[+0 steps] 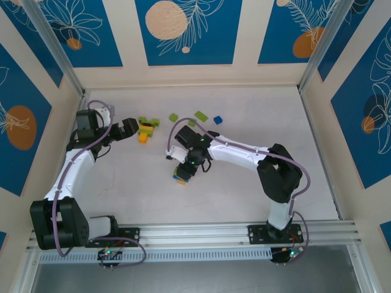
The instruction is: Assemble a carrot with lego
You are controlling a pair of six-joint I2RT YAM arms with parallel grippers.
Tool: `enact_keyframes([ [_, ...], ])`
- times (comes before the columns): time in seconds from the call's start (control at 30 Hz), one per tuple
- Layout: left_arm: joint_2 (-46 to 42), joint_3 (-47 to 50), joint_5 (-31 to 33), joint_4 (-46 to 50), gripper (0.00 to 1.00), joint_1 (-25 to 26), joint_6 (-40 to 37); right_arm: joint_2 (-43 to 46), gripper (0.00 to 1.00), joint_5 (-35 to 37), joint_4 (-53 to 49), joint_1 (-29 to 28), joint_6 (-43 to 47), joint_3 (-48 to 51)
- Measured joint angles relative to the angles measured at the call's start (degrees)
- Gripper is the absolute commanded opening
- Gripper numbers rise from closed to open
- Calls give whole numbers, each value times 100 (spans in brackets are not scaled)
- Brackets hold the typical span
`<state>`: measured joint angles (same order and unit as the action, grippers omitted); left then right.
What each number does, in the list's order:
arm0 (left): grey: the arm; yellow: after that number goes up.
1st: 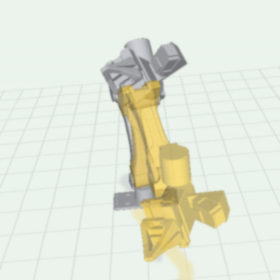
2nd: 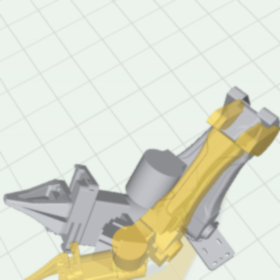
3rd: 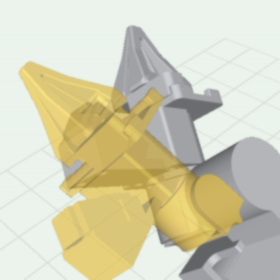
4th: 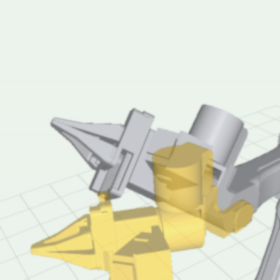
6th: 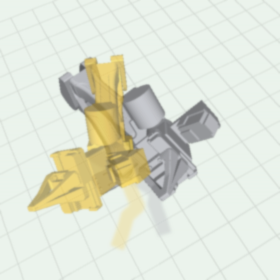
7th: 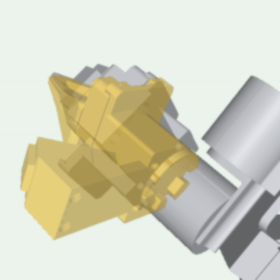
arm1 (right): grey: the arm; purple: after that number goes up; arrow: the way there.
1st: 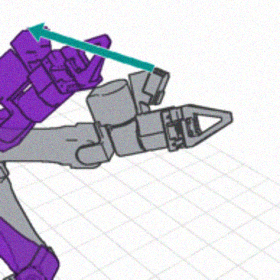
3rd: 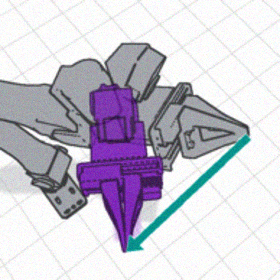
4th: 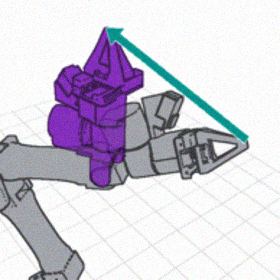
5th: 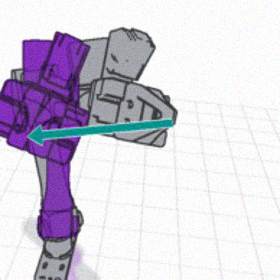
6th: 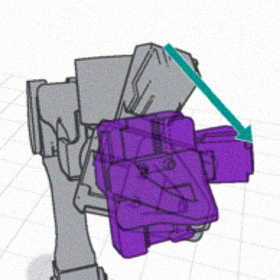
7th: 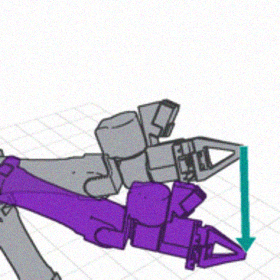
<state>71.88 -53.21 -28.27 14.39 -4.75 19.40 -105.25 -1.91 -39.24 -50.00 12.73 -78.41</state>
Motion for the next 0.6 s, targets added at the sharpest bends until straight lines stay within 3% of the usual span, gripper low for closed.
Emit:
enact_keyframes([
  [0.6, 44, -9, -20, 0, 100, 0, 0, -85, 31, -157, 81, 0, -2, 0],
])
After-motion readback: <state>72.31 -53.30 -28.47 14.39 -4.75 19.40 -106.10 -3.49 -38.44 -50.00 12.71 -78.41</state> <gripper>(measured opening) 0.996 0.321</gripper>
